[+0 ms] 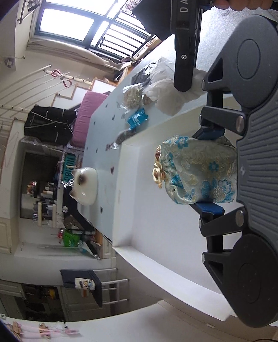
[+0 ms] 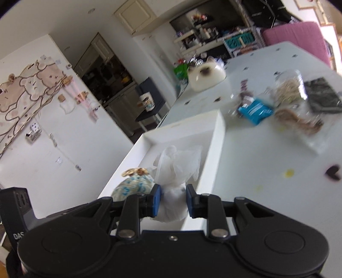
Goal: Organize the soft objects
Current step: 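Carry the pouch and tissue into the white box and open both tools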
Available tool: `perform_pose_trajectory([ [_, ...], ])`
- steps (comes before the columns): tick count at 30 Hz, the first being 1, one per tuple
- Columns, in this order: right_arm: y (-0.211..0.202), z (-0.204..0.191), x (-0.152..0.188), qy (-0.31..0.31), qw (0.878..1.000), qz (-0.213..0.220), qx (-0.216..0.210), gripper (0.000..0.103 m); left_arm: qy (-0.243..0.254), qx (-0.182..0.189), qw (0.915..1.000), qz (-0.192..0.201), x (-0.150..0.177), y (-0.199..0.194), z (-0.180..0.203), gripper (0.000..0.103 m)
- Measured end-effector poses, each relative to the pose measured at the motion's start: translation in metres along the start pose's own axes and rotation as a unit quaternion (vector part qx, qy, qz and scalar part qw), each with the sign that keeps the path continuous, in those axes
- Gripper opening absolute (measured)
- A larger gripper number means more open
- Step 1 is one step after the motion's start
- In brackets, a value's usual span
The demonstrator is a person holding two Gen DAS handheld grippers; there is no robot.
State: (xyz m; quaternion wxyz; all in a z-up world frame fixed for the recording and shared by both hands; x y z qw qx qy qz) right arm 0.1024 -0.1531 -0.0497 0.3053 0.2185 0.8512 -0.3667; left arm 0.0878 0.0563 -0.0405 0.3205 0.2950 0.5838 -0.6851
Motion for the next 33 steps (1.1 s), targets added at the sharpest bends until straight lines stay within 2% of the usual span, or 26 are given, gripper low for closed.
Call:
perform_pose_trajectory([
  [6, 0.014, -0.017, 0.019, 0.007, 0.999, -0.039, 0.005, 0.027, -0.018, 0.0, 0.9996, -0.022, 0.012, 0.002, -0.014, 0.056],
  [13, 0.023, -0.026, 0.028, -0.013, 0.997, -0.058, 0.048, 0.032, -0.018, 0.005, 0.9992, -0.035, 0.018, 0.01, -0.016, 0.057],
  [18, 0.022, -0.025, 0.028, -0.019, 0.997, -0.058, 0.054, 0.04, -0.02, 0.006, 0.9985, -0.051, 0.024, 0.017, -0.016, 0.057],
  [28, 0.012, -0.024, 0.025, -0.03, 0.997, -0.042, 0.058, 0.04, 0.006, 0.001, 0.9977, -0.067, 0.029, 0.024, -0.003, 0.058],
  [30, 0.011, -0.024, 0.026, -0.031, 0.997, -0.042, 0.06, 0.04, 0.004, -0.001, 0.9977, -0.067, 0.029, 0.024, -0.002, 0.061],
  [32, 0.009, -0.022, 0.027, -0.03, 0.997, -0.043, 0.06, 0.04, 0.002, 0.001, 0.9978, -0.067, 0.028, 0.021, -0.003, 0.072],
  [33, 0.009, -0.022, 0.027, -0.031, 0.997, -0.043, 0.061, 0.04, 0.002, 0.002, 0.9979, -0.065, 0.027, 0.019, -0.003, 0.073],
])
Point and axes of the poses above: each gripper's, at about its wrist camera, not at the fingertips, and y roughly the way its jaws point, z to its right, x to its underside, the point moved 5 cm from there along y, roughly the way its jaws point
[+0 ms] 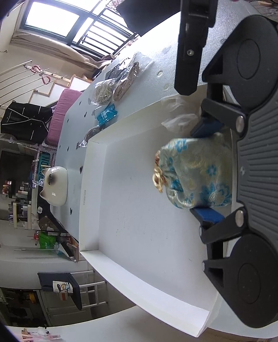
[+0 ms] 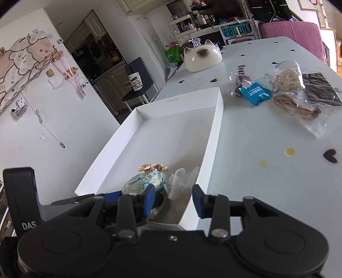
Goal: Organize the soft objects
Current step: 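Carry the pouch and tissue into the white box and open both tools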
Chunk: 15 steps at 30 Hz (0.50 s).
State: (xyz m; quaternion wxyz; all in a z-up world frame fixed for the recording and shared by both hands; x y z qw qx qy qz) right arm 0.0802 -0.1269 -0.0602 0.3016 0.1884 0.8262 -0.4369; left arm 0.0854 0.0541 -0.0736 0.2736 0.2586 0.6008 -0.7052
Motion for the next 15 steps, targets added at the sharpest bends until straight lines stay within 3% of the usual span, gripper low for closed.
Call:
perform_pose_trajectory([
  [5, -0.003, 0.002, 0.001, 0.002, 1.0, 0.004, 0.001, 0.04, 0.004, -0.009, 0.9998, 0.019, -0.004, -0.013, -0.002, 0.083],
  [11, -0.006, 0.002, 0.001, -0.011, 1.0, 0.009, 0.012, 0.042, -0.006, -0.016, 0.9994, 0.031, -0.007, -0.024, -0.007, 0.086],
  [15, -0.013, 0.004, -0.002, -0.025, 0.999, 0.019, 0.025, 0.05, -0.012, -0.022, 0.9991, 0.035, -0.007, -0.03, -0.013, 0.089],
])
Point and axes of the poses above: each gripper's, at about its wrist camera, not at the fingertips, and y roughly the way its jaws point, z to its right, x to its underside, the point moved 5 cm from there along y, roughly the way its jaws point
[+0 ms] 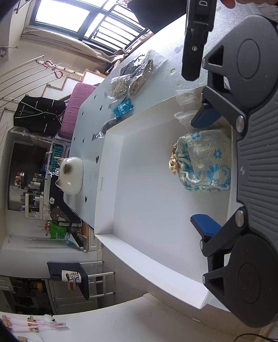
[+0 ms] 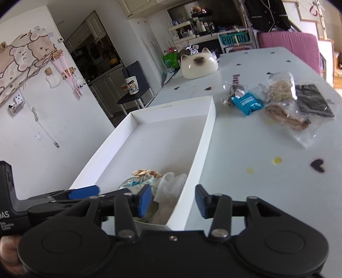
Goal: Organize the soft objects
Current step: 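Carry the pouch and tissue into the white box and open both tools, then withdraw both tools from the box toward the remaining bagged items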
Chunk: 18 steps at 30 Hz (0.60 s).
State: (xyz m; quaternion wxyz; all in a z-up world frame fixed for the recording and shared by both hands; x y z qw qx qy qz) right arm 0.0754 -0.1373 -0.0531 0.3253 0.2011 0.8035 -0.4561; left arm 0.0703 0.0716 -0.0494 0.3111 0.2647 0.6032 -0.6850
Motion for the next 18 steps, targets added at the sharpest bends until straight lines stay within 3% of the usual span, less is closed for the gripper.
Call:
perform_pose_trajectory([
  [7, -0.008, -0.001, 0.002, -0.04, 0.999, 0.009, 0.027, 0.069, -0.004, -0.006, 0.9999, 0.009, -0.001, -0.011, -0.008, 0.095],
  [18, -0.017, 0.011, 0.005, -0.041, 0.997, 0.019, 0.066, 0.096, 0.002, -0.014, 0.9998, 0.017, -0.004, -0.024, -0.013, 0.103],
])
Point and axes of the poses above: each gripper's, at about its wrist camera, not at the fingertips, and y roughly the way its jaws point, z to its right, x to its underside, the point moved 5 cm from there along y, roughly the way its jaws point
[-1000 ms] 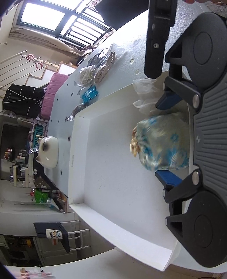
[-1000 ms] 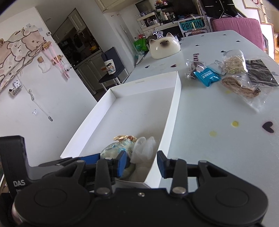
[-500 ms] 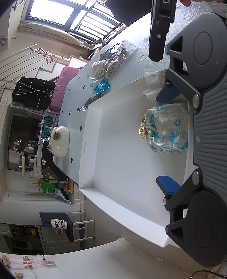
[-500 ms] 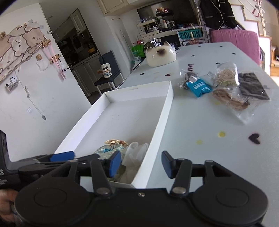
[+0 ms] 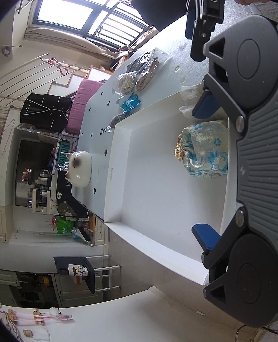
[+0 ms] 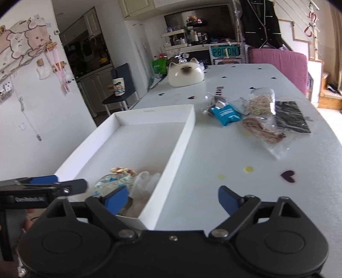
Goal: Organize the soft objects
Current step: 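Withdraw both tools from the box toward the remaining bagged items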
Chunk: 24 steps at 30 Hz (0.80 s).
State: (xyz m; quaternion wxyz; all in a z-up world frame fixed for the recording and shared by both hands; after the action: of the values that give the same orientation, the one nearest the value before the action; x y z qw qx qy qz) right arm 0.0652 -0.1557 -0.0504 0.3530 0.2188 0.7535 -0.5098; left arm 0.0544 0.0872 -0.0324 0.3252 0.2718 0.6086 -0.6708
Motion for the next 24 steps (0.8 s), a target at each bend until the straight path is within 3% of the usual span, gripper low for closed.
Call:
perform_pose_trajectory([
  [6, -0.001, 0.007, 0.001, -0.004, 1.0, 0.002, 0.011, 0.103, 0.003, -0.007, 1.0, -0.004, -0.001, 0.001, -0.002, 0.103],
  [24, 0.005, 0.036, -0.016, -0.013, 0.999, 0.017, 0.03, 0.103, 0.018, -0.007, 0.9998, 0.007, -0.03, 0.024, 0.016, 0.103],
])
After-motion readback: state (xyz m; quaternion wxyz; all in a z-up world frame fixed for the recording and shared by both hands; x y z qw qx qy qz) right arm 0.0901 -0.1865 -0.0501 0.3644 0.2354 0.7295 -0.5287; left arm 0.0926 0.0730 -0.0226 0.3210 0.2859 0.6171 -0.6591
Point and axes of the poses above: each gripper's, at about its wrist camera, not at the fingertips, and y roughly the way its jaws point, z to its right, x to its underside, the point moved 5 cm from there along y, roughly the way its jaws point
